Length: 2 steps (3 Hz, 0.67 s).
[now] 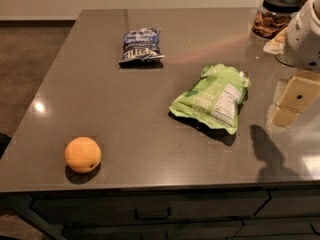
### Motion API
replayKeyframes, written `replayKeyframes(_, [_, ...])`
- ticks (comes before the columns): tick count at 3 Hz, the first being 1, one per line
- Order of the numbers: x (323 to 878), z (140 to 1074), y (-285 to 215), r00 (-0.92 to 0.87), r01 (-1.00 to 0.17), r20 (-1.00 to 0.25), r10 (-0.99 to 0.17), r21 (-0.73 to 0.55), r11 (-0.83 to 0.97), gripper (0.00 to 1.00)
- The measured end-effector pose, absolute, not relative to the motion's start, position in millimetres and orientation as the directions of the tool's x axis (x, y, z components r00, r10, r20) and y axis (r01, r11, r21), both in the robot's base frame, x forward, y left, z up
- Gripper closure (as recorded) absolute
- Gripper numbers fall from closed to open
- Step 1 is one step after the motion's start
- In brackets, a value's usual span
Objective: Move orange near blue chip bag
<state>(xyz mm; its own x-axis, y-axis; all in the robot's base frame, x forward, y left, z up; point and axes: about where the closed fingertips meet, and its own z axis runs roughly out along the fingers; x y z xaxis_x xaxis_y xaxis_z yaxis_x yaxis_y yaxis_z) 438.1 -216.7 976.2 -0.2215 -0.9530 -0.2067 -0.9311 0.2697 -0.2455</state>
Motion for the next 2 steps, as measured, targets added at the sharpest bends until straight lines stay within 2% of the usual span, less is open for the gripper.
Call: replayKeyframes(2, [440.1, 975.6, -206.8, -0.201, -0.939, -0.240, -0.950, -0.228, 0.256, 0.00])
